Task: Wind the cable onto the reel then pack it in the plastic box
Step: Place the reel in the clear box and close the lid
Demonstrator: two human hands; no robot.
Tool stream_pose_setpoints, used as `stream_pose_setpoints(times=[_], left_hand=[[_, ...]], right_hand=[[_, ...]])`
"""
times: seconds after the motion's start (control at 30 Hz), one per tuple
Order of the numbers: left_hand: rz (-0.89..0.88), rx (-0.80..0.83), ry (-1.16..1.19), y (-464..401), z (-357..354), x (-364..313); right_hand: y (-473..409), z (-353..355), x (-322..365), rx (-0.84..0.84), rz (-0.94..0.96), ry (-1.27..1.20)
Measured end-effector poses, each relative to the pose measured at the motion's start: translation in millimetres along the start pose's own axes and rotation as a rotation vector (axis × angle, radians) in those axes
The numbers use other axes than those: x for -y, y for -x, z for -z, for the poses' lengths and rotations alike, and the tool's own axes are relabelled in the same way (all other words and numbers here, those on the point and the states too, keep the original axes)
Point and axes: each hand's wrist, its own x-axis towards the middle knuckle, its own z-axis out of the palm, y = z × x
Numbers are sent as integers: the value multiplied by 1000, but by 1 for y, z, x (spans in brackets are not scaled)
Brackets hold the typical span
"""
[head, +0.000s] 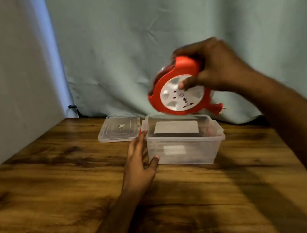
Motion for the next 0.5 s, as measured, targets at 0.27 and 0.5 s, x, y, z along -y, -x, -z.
stream_pose_setpoints(times=[0.27,0.5], left_hand=[[10,30,-38,2,0,-3],[8,8,-51,2,-4,0]], right_hand=[[-15,-96,-54,347,-62,78],[0,-128,-101,395,-223,-358]])
